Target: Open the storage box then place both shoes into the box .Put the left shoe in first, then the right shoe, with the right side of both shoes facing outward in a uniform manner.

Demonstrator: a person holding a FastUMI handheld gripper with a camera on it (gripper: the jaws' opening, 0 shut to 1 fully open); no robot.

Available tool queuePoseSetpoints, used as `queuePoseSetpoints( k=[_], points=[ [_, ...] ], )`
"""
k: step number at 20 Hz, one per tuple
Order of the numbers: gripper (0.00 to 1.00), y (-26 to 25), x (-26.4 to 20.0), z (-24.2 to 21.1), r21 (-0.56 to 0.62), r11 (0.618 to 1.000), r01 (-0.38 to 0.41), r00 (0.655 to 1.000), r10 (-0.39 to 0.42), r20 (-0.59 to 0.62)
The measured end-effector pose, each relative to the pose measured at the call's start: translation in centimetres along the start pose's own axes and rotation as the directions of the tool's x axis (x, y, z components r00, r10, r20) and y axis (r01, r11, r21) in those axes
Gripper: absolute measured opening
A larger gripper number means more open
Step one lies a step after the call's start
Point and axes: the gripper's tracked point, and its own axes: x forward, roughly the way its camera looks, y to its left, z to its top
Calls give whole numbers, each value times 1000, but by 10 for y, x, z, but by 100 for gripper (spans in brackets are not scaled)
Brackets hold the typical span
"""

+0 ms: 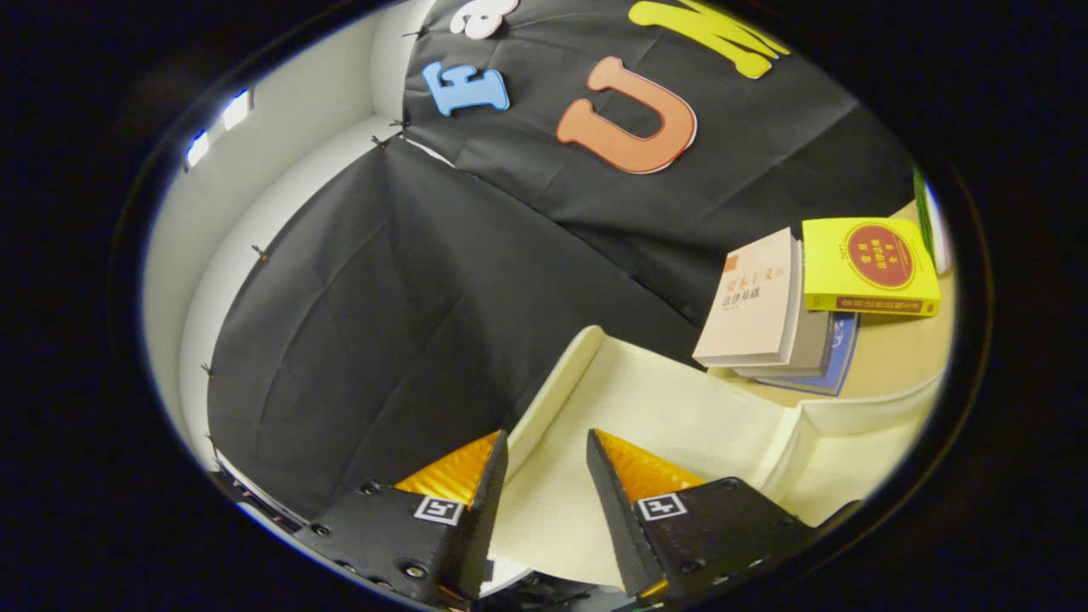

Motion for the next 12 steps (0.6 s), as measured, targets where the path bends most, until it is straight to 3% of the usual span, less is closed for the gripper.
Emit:
queuePoseSetpoints(
  k=[3, 6, 9, 12],
  points=[
    [73, -6, -24, 3, -45, 998, 37, 999, -36, 30],
    [76, -21, -63, 5, -165, 976, 141, 989, -131, 69],
    [81, -40, -104, 5, -285, 915, 285, 958, -261, 122],
    [88, -56, -154, 2, -407, 813, 416, 909, -366, 197]
  ],
)
